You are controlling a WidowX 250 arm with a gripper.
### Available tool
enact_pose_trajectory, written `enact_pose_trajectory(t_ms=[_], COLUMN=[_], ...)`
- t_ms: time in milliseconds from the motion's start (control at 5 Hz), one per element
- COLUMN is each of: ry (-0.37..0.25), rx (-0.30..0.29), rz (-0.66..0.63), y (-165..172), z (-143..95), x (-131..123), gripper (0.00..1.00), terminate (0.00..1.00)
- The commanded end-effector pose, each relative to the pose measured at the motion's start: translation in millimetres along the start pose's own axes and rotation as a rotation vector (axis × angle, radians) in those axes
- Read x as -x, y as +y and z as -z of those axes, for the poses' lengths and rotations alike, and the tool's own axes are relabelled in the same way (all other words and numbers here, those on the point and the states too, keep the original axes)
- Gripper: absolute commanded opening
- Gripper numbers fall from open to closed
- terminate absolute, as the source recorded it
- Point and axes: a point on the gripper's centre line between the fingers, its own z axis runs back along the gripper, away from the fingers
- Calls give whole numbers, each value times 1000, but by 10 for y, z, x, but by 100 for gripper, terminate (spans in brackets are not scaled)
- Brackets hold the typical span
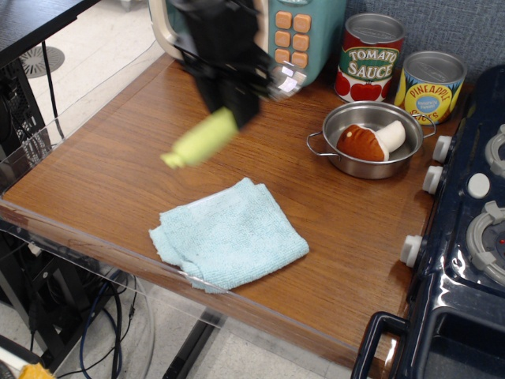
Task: Put the spoon to the left of the cloth
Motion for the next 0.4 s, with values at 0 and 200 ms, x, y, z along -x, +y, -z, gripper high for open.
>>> enact_pose_trajectory(t_ms=[0, 200], ry=[27, 45], rx=[-157, -204], rz=[-123, -192], y=[710, 987], z=[-155, -81], x=[59, 139], gripper=[0, 0], terminate=[0, 0])
